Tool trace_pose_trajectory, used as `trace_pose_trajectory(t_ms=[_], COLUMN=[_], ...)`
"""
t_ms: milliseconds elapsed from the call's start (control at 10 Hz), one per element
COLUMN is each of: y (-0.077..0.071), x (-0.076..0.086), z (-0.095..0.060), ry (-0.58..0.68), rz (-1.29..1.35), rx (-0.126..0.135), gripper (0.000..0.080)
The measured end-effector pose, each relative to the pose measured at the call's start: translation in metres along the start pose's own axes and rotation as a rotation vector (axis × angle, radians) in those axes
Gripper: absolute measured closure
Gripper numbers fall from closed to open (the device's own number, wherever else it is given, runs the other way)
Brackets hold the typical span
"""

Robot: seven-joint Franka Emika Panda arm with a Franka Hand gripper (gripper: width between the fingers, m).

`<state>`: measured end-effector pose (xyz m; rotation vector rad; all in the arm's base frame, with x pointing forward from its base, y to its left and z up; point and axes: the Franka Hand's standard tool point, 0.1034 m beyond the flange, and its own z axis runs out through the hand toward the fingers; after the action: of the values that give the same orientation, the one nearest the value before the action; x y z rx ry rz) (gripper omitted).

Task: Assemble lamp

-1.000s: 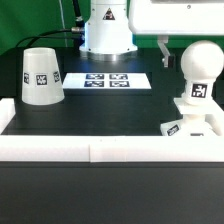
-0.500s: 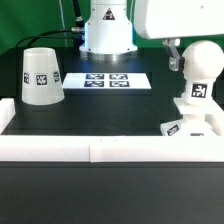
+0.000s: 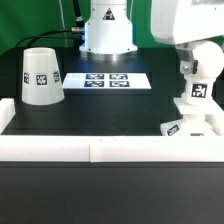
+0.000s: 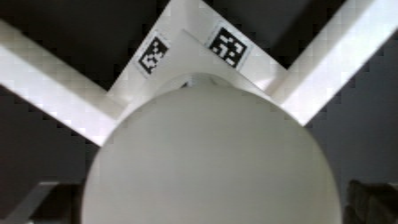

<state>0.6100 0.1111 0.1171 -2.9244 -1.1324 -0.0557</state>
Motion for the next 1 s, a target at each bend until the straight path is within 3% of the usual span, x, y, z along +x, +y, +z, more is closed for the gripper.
trace_pose_trajectory(t_ms=[400,600,700,1000], y=[0.0068,0.0085,0.0086,0.0085], x=[-0.0040,-0.0052,-0.0053,-0.0053], z=[-0.0002,-0.0002,-0.0001,0.0000], ry=[-0.006,-0.006,-0.006,-0.005], rz=[-0.266,-0.261,-0.247,-0.189], rx=[-0.010,-0.010,-0.009,-0.008], gripper=[0.0100,0.0126,0.0223,0.0223])
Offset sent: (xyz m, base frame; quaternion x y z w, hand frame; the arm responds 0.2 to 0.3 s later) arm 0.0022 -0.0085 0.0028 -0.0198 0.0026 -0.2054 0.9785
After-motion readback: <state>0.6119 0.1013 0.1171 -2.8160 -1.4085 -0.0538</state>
